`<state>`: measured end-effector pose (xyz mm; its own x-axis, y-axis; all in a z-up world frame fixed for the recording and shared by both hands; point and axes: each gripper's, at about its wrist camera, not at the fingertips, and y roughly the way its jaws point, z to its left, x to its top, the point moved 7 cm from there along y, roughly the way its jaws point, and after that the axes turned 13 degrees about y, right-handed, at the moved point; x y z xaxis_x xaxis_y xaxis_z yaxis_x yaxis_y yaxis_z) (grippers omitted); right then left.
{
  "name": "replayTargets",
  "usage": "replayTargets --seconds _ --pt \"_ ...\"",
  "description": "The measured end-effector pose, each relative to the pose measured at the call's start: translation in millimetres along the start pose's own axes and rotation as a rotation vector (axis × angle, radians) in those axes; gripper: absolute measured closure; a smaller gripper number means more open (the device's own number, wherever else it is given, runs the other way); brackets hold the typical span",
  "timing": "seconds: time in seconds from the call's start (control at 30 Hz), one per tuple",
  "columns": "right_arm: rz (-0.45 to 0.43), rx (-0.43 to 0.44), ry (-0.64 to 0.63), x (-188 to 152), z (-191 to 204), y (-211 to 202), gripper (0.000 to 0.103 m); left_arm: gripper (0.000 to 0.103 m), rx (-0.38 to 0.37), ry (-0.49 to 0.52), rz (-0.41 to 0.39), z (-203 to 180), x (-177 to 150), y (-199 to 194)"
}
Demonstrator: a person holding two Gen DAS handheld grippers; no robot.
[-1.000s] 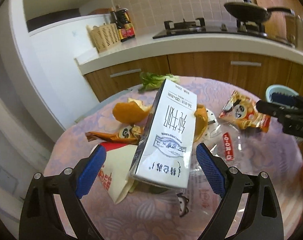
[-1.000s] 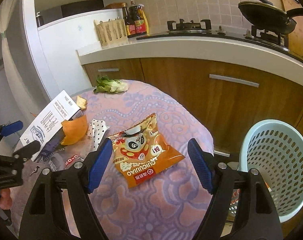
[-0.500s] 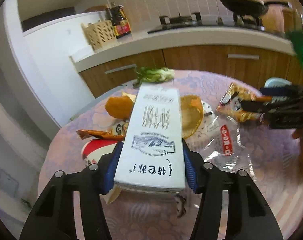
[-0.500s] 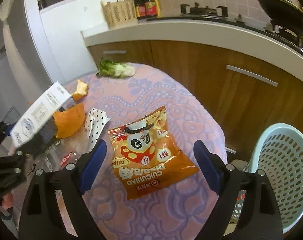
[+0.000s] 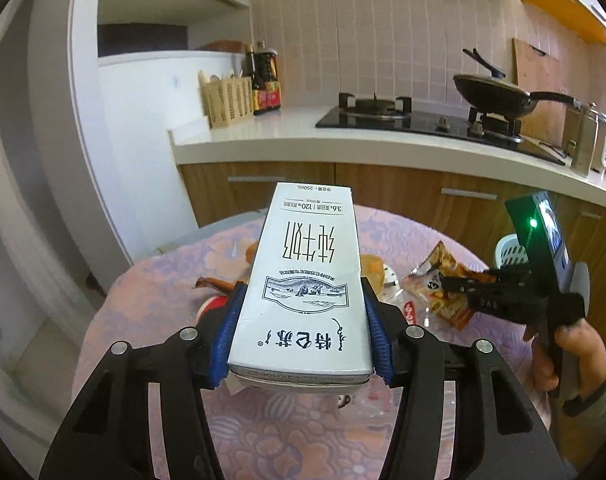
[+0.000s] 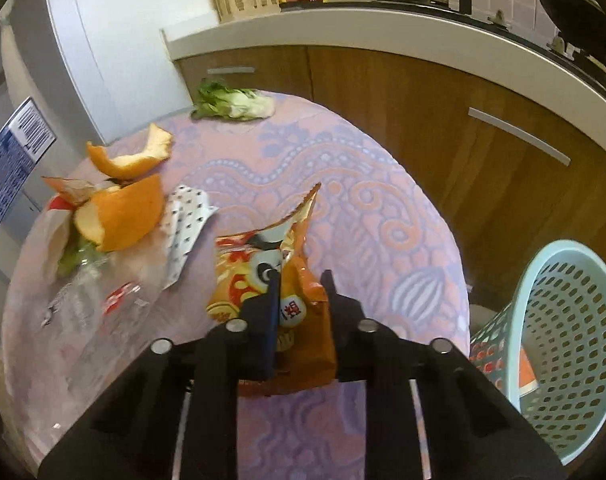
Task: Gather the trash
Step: 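Carry the carton and snack bag over the blue basket and release both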
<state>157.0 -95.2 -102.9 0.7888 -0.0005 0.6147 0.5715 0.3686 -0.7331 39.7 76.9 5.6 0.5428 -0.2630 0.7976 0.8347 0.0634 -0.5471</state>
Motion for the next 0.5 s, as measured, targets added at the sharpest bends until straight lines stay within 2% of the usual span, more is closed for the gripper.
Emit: replayTargets --seconds 0.3,0.5 --pt "-0.150 0.041 0.069 3 -20 -81 0.091 0.051 -0.059 0.030 -0.068 -37 25 -20" --pt "-0.251 0.017 0.176 5 -74 -134 0.091 0.051 -0.136 0.070 -0.115 -84 52 -24"
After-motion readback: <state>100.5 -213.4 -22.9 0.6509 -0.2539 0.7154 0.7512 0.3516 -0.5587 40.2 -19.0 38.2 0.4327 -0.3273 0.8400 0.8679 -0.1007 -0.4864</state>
